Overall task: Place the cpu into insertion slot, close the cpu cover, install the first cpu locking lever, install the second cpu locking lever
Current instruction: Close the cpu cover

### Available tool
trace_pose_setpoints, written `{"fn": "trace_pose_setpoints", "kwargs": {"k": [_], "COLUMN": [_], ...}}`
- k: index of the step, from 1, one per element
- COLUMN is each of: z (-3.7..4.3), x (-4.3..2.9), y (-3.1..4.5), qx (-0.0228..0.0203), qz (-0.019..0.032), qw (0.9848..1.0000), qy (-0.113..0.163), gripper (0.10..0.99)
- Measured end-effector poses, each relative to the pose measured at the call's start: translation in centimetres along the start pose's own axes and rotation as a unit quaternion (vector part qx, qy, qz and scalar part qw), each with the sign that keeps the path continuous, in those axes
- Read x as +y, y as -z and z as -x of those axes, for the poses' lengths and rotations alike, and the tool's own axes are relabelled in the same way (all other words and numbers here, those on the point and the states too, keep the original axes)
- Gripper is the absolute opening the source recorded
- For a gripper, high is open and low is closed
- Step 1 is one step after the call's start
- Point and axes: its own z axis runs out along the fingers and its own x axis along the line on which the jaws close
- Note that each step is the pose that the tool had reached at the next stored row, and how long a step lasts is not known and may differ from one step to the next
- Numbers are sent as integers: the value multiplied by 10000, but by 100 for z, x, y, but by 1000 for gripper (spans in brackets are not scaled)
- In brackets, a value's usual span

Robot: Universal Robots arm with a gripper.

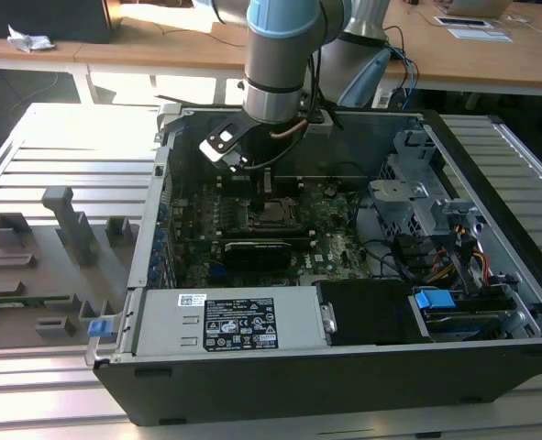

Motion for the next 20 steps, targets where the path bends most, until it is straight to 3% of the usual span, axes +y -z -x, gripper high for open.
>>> {"fn": "trace_pose_setpoints", "kwargs": {"k": [5, 10, 20], "z": [7, 10, 26], "x": [22, 87, 329], "y": [-44, -57, -50], "qx": [-1, -1, 1], "qz": [-1, -1, -13], "qw": [10000, 10000, 10000], "qy": [2, 4, 4], "gripper": [106, 106, 106]}}
